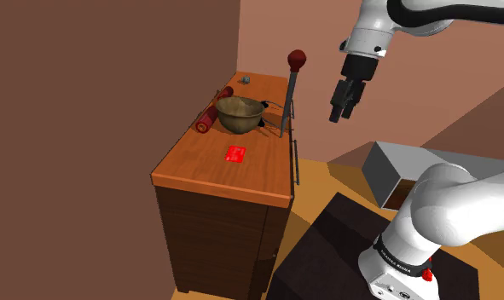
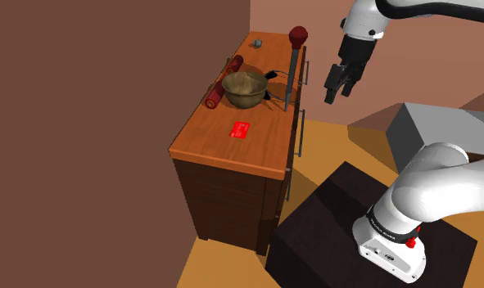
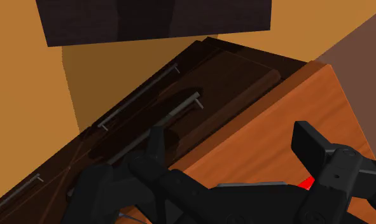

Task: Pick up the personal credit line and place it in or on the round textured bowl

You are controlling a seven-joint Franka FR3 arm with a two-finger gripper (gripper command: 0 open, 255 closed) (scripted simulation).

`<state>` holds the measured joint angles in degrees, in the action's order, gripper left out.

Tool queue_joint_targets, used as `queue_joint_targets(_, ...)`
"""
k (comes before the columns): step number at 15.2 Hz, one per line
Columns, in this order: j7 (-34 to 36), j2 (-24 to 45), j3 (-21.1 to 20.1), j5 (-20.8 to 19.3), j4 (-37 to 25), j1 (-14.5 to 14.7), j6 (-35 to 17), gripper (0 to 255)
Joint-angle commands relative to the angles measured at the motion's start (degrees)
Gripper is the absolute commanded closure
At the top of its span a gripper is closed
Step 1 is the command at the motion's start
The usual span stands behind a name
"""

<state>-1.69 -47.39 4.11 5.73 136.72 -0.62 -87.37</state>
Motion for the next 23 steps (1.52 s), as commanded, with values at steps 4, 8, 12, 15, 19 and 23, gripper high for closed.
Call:
queue_joint_targets(4,8.4,5.8,-3.6,4.0,-2.2,-0.4,-0.7,0)
queue_joint_targets(8,19.1,14.4,-7.6,8.9,-6.1,-1.0,-2.1,0)
queue_joint_targets(12,29.3,23.7,-10.5,13.0,-10.9,-1.4,-3.6,0)
queue_joint_targets(15,36.5,30.8,-12.2,15.7,-14.9,-1.7,-4.9,0)
queue_joint_targets(19,45.7,40.4,-13.5,18.9,-20.8,-1.8,-6.6,0)
queue_joint_targets(23,54.2,49.8,-14.0,21.8,-27.0,-1.7,-8.3,0)
